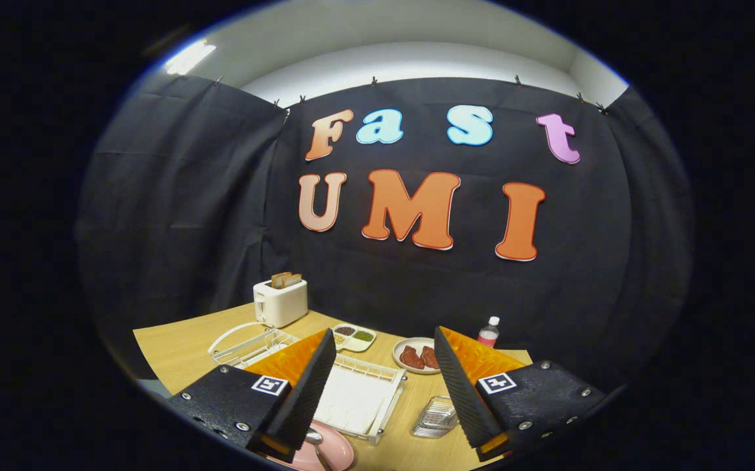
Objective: Take the plate from the dish rack, then take the spoon from the basket and place it into the plate.
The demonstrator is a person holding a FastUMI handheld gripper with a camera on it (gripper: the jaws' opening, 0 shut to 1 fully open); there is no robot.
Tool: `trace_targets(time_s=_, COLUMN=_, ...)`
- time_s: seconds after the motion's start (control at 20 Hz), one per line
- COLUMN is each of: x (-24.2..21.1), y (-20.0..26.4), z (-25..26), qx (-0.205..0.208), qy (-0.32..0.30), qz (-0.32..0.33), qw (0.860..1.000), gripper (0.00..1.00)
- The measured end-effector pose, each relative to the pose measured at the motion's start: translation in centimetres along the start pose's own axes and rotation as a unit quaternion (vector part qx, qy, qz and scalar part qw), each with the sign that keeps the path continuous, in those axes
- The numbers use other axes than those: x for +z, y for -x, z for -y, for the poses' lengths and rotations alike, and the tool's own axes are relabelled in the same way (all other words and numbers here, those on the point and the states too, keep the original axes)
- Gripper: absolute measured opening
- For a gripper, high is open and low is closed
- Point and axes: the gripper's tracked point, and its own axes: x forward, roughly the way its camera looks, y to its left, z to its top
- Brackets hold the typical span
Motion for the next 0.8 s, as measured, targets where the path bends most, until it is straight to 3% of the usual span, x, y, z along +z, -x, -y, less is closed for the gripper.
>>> trace_targets(time_s=0.4, x=6.2, y=-0.9, z=0.4, qx=-0.013, qy=0.007, qz=0.074, qw=0.997, gripper=0.92)
trace_targets(time_s=0.8, x=8.5, y=-0.9, z=-0.4, qx=-0.007, qy=0.003, qz=0.106, qw=0.994, gripper=0.92)
